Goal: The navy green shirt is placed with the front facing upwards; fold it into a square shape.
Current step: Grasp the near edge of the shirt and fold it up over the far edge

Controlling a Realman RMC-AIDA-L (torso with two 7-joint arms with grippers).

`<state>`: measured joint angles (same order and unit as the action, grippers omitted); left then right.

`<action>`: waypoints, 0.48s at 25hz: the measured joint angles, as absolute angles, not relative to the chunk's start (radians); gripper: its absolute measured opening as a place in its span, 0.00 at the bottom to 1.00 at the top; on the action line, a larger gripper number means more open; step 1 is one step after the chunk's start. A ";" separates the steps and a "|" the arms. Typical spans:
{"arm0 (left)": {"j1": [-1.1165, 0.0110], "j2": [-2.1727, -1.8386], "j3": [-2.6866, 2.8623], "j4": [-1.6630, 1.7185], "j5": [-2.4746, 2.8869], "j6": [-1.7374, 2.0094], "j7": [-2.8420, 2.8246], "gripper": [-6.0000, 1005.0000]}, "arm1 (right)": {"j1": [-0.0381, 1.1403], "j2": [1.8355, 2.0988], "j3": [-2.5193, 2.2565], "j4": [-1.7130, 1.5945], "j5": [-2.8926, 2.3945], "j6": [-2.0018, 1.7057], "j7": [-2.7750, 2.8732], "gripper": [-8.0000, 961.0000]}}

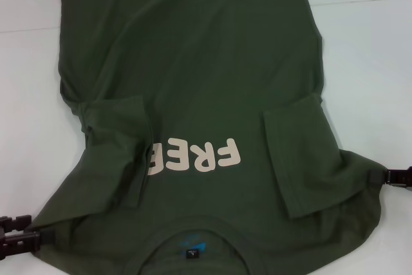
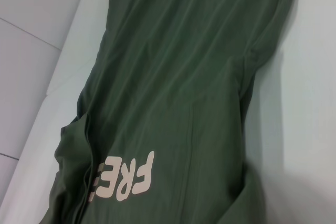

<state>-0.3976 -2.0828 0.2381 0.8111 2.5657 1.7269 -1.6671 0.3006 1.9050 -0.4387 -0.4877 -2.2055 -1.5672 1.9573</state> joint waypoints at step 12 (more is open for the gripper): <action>-0.415 -2.073 0.237 0.785 2.566 1.728 -1.670 0.87 | 0.301 1.905 -0.439 -0.489 -2.206 -1.566 1.957 0.02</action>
<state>-0.4145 -2.0732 0.2372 0.7850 2.5663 1.7282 -1.6703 0.3006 1.9051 -0.4388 -0.4894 -2.2059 -1.5658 1.9573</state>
